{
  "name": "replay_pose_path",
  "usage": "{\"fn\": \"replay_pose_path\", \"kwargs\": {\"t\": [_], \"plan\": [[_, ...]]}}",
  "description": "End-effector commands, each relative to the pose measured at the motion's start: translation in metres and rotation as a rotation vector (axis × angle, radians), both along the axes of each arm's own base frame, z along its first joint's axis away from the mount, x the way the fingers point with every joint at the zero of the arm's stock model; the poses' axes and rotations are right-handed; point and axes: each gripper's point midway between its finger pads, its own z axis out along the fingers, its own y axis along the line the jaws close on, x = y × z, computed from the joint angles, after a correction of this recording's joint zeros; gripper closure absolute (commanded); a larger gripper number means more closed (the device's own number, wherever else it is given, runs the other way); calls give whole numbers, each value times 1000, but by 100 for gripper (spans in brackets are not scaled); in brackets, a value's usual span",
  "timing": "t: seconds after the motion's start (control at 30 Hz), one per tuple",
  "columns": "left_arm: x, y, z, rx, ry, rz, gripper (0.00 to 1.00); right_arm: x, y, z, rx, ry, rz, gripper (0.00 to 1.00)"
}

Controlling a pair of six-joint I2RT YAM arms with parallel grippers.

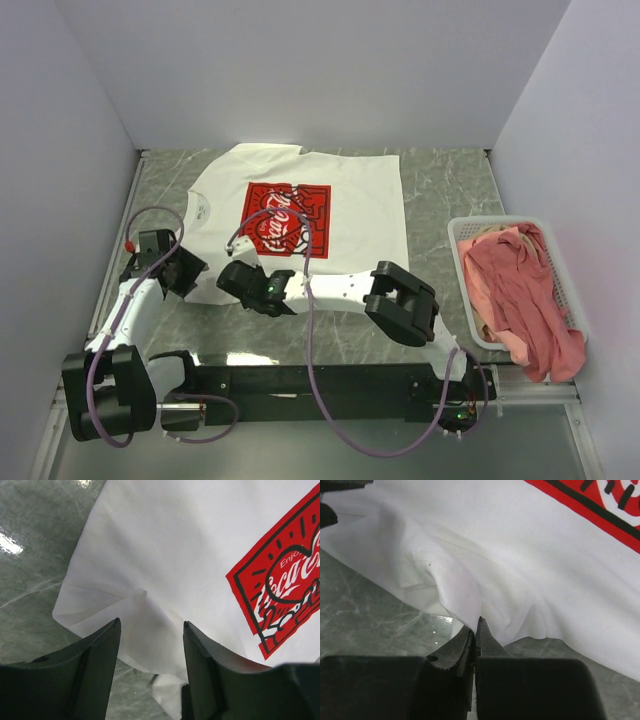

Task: Fold and stack the t-shirts
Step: Fold the tshirt

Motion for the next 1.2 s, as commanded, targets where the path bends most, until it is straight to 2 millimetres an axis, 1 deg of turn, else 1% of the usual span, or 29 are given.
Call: {"fn": "replay_pose_path", "kwargs": {"t": [0.0,0.03,0.07,0.27,0.4,0.53,0.67,0.8,0.83,0.87,1.07,1.13,1.17], "plan": [[3,-4,1,4,-32,-29,42,9,-8,39,68,-35,-55,100],[3,-5,0,3,-34,-31,42,10,-10,41,71,-36,-61,100],[4,-7,-1,4,-32,-34,42,10,-13,39,64,-35,-64,100],[10,-16,-7,6,-13,-46,42,11,-19,38,66,-28,-75,100],[14,-18,-13,13,5,-44,42,11,-23,37,64,-25,-83,100],[17,-20,-13,3,4,-51,43,11,-26,35,61,-22,-84,100],[20,-22,-7,-4,-16,-52,46,11,-29,33,58,-19,-87,100],[21,-25,-3,-14,-32,-58,53,13,-28,34,63,-20,-89,100],[22,-26,-2,-18,-36,-63,58,14,-29,34,60,-21,-91,100],[22,-26,-2,-18,-39,-65,61,14,-27,36,65,-21,-90,100],[25,-28,1,-26,-47,-73,74,15,-27,38,68,-23,-90,100],[26,-28,6,-24,-58,-74,81,17,-28,40,72,-26,-94,100],[27,-27,7,-17,-59,-71,82,16,-28,39,69,-26,-94,100]]}}
